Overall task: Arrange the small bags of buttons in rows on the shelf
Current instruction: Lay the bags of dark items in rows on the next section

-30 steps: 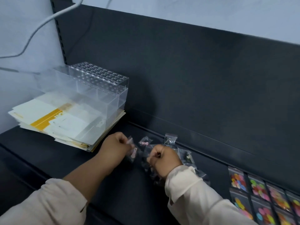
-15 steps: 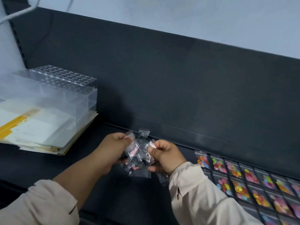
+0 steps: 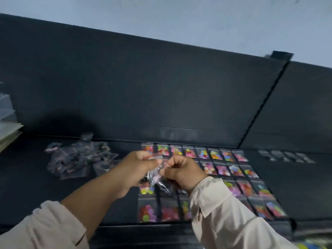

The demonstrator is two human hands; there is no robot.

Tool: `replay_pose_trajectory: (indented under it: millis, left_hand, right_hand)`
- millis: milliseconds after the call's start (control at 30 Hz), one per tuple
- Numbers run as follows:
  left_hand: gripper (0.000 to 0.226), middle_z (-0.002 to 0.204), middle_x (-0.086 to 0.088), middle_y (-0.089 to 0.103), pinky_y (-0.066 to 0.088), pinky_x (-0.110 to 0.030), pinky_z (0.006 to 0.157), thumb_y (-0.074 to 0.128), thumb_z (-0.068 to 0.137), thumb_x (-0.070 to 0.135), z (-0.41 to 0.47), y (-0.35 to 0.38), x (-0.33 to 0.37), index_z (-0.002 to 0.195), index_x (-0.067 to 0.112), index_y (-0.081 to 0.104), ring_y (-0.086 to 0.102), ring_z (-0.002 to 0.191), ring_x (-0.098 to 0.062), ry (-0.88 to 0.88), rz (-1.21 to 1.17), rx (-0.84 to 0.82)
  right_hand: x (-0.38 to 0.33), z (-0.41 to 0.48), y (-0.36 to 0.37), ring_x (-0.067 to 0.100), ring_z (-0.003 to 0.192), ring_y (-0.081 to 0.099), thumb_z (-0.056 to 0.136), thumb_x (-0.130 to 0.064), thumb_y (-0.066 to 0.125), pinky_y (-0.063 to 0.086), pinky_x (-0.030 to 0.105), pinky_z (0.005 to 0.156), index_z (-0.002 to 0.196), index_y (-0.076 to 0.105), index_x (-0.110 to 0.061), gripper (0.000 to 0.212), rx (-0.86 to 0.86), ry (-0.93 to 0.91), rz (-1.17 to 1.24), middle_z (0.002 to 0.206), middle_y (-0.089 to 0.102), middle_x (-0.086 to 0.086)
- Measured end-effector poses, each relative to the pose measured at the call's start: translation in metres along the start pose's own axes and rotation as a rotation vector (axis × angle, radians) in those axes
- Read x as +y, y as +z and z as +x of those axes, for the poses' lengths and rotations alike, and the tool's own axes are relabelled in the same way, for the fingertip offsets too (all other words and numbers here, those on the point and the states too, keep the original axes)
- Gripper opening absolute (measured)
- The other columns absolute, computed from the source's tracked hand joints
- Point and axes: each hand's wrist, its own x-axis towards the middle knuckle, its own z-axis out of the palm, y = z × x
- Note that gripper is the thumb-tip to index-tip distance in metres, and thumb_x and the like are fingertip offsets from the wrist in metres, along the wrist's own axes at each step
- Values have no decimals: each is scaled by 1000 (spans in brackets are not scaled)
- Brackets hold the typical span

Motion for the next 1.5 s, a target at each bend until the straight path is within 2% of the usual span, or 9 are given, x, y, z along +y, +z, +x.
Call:
replay_pose_trajectory:
  millis: [200, 300, 400, 633, 800, 900, 1000, 1200, 1500]
  left_hand:
    - [27, 105, -8, 65, 51, -28, 57, 67, 85, 34, -22, 126, 8, 101, 12, 65, 61, 96, -25, -25, -40, -108]
    - [12, 90, -11, 60, 50, -33, 62, 53, 94, 19, -37, 182, 11, 93, 9, 61, 57, 79, -24, -70, -130, -152]
    - [19, 95, -16, 55, 52, -35, 63, 44, 92, -2, -51, 232, 13, 103, 4, 57, 53, 82, -25, -83, -127, -202]
    - [16, 89, -6, 63, 53, -36, 72, 52, 92, -1, -59, 317, 18, 96, 11, 63, 58, 82, -18, -6, -5, -288]
    - [28, 101, -7, 69, 52, -49, 85, 55, 89, 3, -41, 354, 25, 89, 27, 70, 66, 84, -28, 84, 174, -279]
    - [25, 99, -3, 71, 50, -44, 80, 60, 85, 14, -20, 376, 32, 81, 36, 71, 67, 85, -27, 94, 185, -296]
    - [14, 101, -4, 70, 51, -34, 72, 58, 91, 16, 6, 402, 40, 92, 24, 70, 63, 92, -20, 87, 118, -284]
    - [17, 100, -6, 67, 51, -25, 58, 50, 95, 15, 65, 442, 61, 93, 18, 67, 61, 80, -16, 18, 32, -259]
    - [25, 98, -11, 68, 40, -18, 44, 51, 90, -1, 128, 472, 78, 109, 13, 60, 55, 57, -17, 134, 96, -295]
  right_hand:
    - [28, -74, -106, 5, 36, 45, 75, 9, 68, 37, 17, 39, 56, 49, -13, 35, 182, -19, 1, 40, 52, -7]
    - [40, -113, -152, 5, 31, 46, 77, 13, 63, 37, 14, 35, 57, 46, -9, 34, 255, -3, 63, 38, 51, -4]
    - [55, -150, -195, 9, 38, 49, 76, 10, 66, 42, 19, 41, 57, 47, -10, 34, 333, 17, 85, 46, 53, 0]
    - [74, -202, -277, 13, 40, 48, 78, 6, 65, 42, 21, 43, 59, 48, -12, 32, 437, 90, 217, 49, 54, 3]
    - [85, -212, -315, 13, 40, 49, 79, 7, 64, 42, 20, 41, 59, 48, -11, 31, 491, 102, 260, 49, 54, 4]
    - [91, -206, -339, 14, 40, 51, 79, 8, 64, 45, 22, 43, 58, 48, -11, 32, 537, 114, 266, 46, 55, 3]
    - [94, -195, -364, 18, 43, 51, 78, 6, 66, 47, 25, 47, 58, 49, -12, 32, 590, 134, 232, 51, 55, 7]
    - [90, -163, -416, 14, 37, 52, 80, 6, 64, 43, 24, 46, 61, 48, -10, 29, 639, 161, 162, 46, 55, 6]
    - [94, -116, -484, 13, 38, 54, 77, 4, 66, 45, 20, 41, 62, 51, -10, 26, 704, 227, -9, 52, 57, 9]
